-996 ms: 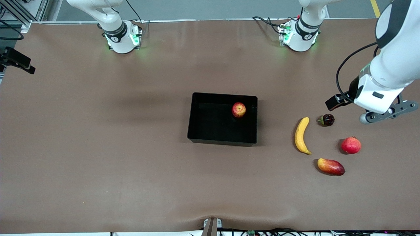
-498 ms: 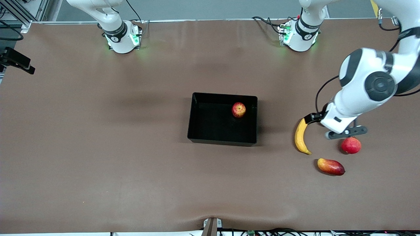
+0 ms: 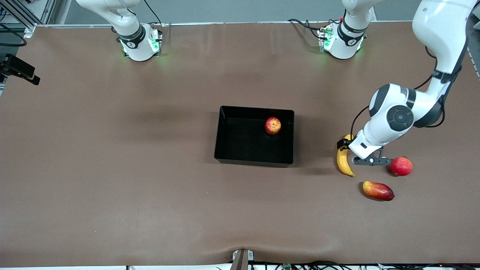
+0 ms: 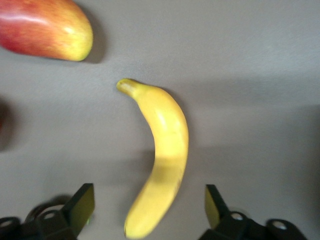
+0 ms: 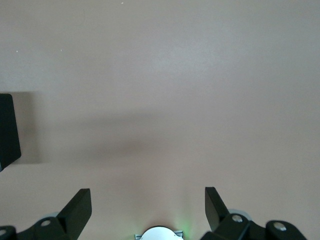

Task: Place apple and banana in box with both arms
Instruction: 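Lower the left gripper and close it on the banana, then lift the banana with the left gripper and carry it over the tray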

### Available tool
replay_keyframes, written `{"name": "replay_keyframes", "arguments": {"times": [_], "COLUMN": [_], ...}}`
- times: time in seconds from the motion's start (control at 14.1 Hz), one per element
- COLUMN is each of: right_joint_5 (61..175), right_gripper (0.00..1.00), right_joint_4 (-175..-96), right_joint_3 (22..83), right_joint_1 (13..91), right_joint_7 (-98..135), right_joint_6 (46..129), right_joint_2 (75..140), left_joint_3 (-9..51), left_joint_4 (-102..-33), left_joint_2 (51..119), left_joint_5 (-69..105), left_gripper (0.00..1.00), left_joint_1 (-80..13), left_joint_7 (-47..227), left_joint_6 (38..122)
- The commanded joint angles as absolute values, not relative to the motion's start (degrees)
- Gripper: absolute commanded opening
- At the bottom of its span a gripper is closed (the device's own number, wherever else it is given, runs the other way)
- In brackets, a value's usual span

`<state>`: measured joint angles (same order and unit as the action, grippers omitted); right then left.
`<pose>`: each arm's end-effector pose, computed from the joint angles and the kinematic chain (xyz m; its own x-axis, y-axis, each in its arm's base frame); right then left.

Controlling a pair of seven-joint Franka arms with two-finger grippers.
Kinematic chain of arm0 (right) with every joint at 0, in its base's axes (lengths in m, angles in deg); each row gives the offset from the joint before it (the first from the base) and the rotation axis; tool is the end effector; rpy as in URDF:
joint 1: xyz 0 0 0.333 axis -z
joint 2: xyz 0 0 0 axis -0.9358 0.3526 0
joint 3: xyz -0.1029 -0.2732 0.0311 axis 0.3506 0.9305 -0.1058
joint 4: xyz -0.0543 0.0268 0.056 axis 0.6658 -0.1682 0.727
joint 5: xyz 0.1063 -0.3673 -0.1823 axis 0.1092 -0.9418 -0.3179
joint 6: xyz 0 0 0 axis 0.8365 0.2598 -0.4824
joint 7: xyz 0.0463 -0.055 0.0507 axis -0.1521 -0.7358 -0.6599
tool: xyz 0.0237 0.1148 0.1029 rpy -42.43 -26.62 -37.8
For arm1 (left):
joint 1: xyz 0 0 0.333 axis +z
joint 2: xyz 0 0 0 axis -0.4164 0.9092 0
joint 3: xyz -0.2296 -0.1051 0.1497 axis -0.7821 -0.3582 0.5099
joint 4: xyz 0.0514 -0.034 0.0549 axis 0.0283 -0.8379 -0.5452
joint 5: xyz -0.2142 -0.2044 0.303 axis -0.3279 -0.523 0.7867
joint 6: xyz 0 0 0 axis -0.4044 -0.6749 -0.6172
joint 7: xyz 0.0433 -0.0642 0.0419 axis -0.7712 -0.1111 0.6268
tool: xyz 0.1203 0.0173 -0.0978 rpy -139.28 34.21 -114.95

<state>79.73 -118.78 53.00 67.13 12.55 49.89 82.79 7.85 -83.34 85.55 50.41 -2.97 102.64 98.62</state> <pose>0.5509 -0.0400 0.6119 0.9943 -0.0849 -0.0645 -0.0841 -0.9963 0.0149 0.6014 -0.0976 0.1576 0.9953 -0.0960 -0.0138 -0.0966 -0.9940 -0.0513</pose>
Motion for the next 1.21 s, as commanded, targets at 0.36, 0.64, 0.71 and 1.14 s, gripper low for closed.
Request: {"name": "replay_keyframes", "arguments": {"times": [0.36,0.64,0.71,1.14], "right_joint_5": [78.80,78.80,78.80,78.80], "right_gripper": [1.00,1.00,1.00,1.00], "right_joint_4": [-117.92,-117.92,-117.92,-117.92], "right_joint_3": [52.69,52.69,52.69,52.69], "right_joint_1": [67.60,67.60,67.60,67.68], "right_joint_7": [12.74,12.74,12.74,12.74], "right_joint_6": [49.21,49.21,49.30,49.21], "right_joint_2": [83.22,83.22,83.22,83.22], "left_joint_3": [7.33,7.33,7.25,0.42], "left_joint_4": [-84.12,-85.09,-85.09,-83.34], "left_joint_2": [92.91,94.59,94.06,84.14], "left_joint_5": [53.86,53.78,53.78,53.07], "left_gripper": [0.91,0.28,0.00,0.00], "left_joint_1": [0.97,1.06,1.06,0.80], "left_joint_7": [102.17,103.48,103.92,111.36], "left_joint_6": [107.84,111.01,110.84,99.10]}}
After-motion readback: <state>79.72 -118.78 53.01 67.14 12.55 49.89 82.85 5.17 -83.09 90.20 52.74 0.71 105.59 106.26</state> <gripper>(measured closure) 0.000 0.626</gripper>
